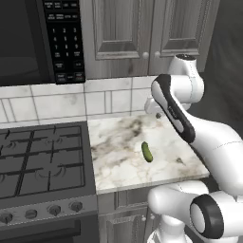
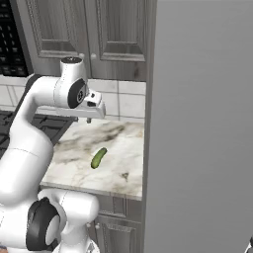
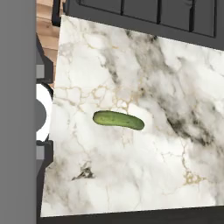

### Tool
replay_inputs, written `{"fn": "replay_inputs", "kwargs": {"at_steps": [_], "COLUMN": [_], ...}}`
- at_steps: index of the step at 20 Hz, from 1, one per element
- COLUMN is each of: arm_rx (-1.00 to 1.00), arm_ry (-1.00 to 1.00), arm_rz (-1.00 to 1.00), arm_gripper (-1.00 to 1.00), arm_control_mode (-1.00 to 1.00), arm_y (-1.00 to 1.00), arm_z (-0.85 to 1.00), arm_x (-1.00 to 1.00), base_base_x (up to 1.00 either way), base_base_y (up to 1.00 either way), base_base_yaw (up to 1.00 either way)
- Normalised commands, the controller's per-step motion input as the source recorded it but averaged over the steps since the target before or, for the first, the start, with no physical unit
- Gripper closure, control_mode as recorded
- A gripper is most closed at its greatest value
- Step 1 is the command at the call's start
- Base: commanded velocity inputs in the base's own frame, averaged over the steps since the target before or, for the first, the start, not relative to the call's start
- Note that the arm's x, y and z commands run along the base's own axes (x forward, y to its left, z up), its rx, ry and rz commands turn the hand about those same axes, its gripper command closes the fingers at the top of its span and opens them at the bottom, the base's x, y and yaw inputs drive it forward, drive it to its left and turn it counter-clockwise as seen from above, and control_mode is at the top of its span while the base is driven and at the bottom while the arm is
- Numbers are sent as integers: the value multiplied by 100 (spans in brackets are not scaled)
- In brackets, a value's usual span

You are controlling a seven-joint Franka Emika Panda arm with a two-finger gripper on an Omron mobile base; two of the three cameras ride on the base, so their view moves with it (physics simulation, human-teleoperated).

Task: Place the cucumber in the correct fridge rack based on whether it is a fruit or vegetable. Finally, close the fridge door.

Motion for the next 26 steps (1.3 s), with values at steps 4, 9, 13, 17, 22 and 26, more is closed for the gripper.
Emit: {"fn": "replay_inputs", "kwargs": {"at_steps": [4, 9, 13, 17, 22, 26], "arm_rx": [0, -5, 0, 2, 3, 0], "arm_ry": [5, 10, 7, 1, 0, 0], "arm_rz": [-1, -12, -17, -14, -1, 0], "arm_gripper": [-100, -100, -100, -100, -100, -100], "arm_control_mode": [-100, -100, -100, -100, -100, -100], "arm_y": [1, 31, 3, -2, -9, 0], "arm_z": [-31, -92, -100, -93, -64, -61], "arm_x": [0, 9, 4, 28, 56, 70], "base_base_x": [0, 0, 0, 0, 0, 0], "base_base_y": [0, 0, 0, 0, 0, 0], "base_base_yaw": [0, 0, 0, 0, 0, 0]}}
